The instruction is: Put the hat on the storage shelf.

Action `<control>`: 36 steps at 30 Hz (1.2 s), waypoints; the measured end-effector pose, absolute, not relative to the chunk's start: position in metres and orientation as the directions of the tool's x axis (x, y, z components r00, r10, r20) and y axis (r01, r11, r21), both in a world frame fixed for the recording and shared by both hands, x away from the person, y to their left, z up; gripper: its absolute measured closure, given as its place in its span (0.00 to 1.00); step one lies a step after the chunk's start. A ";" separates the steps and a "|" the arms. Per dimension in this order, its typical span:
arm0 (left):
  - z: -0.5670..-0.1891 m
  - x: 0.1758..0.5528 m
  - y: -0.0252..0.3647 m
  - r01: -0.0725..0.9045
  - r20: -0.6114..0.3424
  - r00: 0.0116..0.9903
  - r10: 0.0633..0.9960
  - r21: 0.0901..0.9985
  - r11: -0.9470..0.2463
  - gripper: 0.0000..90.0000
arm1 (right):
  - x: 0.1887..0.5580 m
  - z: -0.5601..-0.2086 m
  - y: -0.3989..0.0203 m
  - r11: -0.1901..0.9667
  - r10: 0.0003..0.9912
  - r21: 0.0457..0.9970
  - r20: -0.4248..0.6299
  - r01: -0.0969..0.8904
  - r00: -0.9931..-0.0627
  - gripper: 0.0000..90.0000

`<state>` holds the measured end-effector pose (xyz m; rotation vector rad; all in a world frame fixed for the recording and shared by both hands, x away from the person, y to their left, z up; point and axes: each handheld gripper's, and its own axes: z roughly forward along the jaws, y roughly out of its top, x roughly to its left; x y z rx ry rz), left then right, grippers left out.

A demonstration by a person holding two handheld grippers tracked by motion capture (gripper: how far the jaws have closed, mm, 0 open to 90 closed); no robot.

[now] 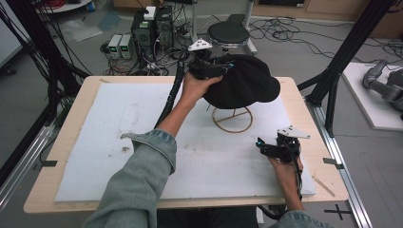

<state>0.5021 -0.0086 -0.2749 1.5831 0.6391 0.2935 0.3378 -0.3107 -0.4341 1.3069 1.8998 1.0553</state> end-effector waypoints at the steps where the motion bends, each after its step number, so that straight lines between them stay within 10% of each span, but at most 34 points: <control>1: -0.275 0.502 -0.008 0.219 -0.178 0.808 0.562 0.976 -0.006 0.51 | 0.338 -0.434 -0.310 0.198 0.941 0.860 -0.033 0.469 -0.337 0.16; 36: -0.269 0.455 0.134 0.158 -0.046 0.693 0.719 0.983 -0.089 0.34 | 0.336 -0.433 -0.310 0.198 0.946 0.870 -0.048 0.453 -0.321 0.16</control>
